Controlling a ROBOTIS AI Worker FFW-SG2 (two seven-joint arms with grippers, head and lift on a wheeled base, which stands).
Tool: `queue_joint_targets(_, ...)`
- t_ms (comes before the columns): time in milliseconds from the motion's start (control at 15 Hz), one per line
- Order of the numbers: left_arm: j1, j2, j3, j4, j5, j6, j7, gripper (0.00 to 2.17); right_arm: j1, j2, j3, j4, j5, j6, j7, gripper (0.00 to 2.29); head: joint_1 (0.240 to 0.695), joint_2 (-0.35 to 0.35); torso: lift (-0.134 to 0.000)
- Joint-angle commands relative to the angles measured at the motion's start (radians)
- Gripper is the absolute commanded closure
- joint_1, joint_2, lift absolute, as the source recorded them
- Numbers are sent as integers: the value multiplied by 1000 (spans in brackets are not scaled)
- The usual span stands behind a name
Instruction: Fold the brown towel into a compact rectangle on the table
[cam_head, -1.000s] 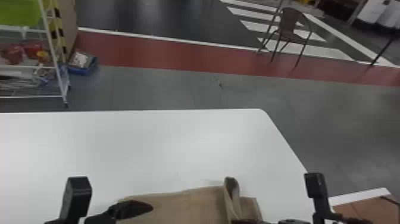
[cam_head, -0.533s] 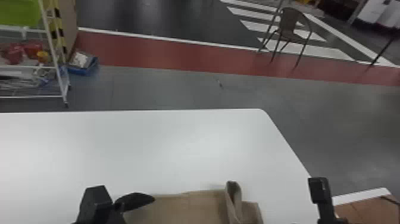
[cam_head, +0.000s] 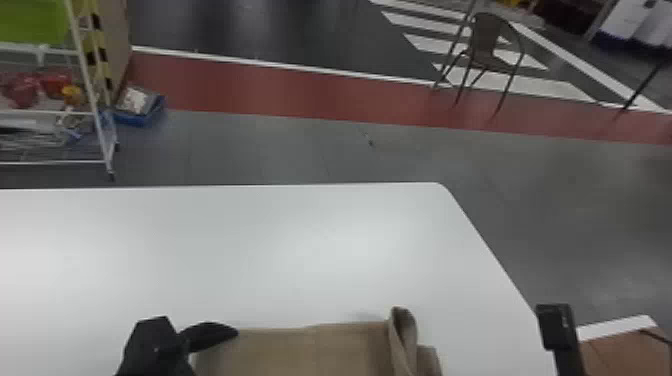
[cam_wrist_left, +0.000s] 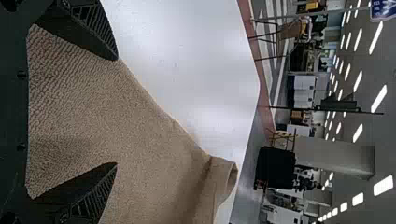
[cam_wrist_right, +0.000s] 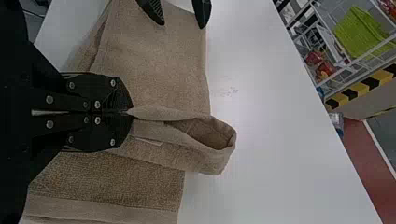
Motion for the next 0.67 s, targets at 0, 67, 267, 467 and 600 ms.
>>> queue_joint_targets(0, -1, 2, 13, 30, -4, -25, 16, 80, 32, 1, -15, -21, -15, -21, 3, 1180, 695, -350, -122)
queue_joint_targets(67, -1, 2, 12, 43, -29, -61, 35, 80, 38, 1, -32, -25, -32, -24, 3, 1180, 695, -350, -122)
queue_joint_targets(267, -11, 2, 12, 68, -53, -74, 58, 80, 55, 1, -67, -45, -64, -33, 3, 1180, 695, -350, -122)
queue_joint_targets(467, -18, 2, 24, 79, -59, -77, 66, 80, 109, 1, -69, -101, -101, -33, 3, 1180, 695, -350, -122)
queue_joint_targets(600, -17, 2, 43, 69, -53, -80, 46, 80, 159, 1, -95, -139, -139, -42, 3, 1180, 695, -350, -122)
